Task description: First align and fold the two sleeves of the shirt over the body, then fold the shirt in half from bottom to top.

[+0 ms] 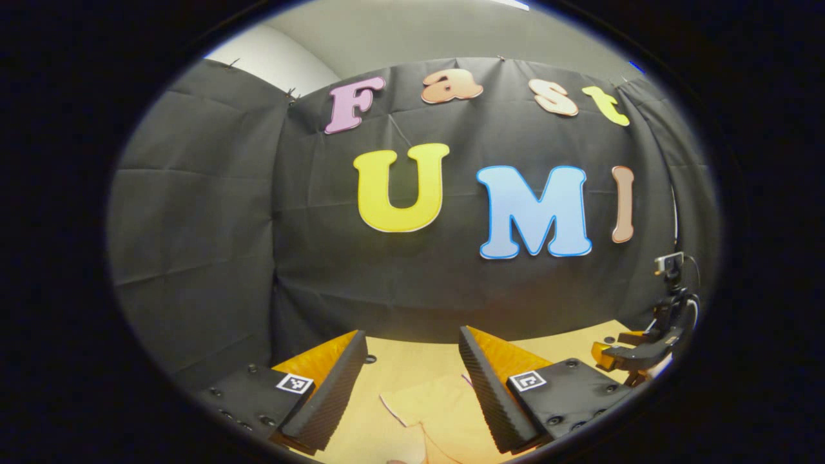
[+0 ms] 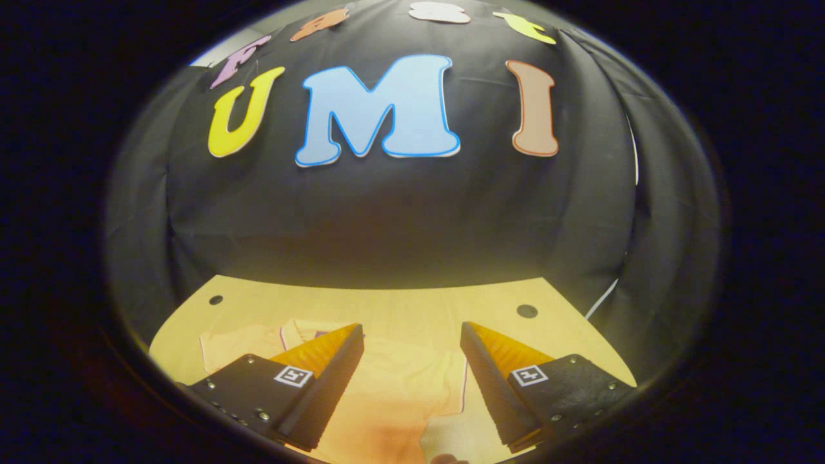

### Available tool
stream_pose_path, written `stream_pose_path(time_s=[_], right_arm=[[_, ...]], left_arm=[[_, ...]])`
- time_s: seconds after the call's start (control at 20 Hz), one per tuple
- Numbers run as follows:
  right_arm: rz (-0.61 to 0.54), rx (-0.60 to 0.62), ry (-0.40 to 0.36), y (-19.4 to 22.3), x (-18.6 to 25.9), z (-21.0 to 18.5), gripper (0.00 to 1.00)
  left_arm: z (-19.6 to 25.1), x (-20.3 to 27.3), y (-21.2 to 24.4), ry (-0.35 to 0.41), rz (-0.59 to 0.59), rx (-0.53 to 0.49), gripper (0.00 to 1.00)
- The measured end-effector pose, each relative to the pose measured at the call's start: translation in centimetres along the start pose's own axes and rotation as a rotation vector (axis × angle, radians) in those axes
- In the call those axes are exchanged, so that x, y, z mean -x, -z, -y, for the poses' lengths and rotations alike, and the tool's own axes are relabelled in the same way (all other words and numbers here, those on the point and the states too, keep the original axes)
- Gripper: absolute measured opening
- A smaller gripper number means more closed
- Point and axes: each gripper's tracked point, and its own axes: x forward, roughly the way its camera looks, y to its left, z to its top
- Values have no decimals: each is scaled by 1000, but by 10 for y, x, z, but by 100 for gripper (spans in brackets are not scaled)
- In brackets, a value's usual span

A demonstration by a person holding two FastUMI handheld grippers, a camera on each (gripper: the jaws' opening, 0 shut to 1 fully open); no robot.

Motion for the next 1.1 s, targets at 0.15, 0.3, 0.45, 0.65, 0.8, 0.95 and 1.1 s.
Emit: stream_pose_path(time_s=[0.15, 0.3, 0.45, 0.65, 0.8, 0.95, 1.1], right_arm=[[-75, 13, 13, 28, -23, 8, 96], [-140, 18, 21, 52, -42, 16, 96], [-210, 36, 27, 79, -61, 21, 96], [-299, 34, 34, 109, -81, 28, 96], [-358, 36, 37, 131, -90, 33, 96], [-399, 23, 41, 144, -95, 36, 96], [-430, 21, 42, 154, -96, 35, 96]], left_arm=[[-10, 2, 3, -29, -13, 5, 94], [-18, 4, 7, -57, -25, 8, 93], [-26, 4, 11, -82, -37, 10, 93], [-34, 5, 14, -109, -49, 8, 93], [-39, 5, 16, -123, -57, 7, 93], [-43, 4, 18, -135, -64, 5, 93], [-43, 2, 21, -141, -71, 9, 93]])
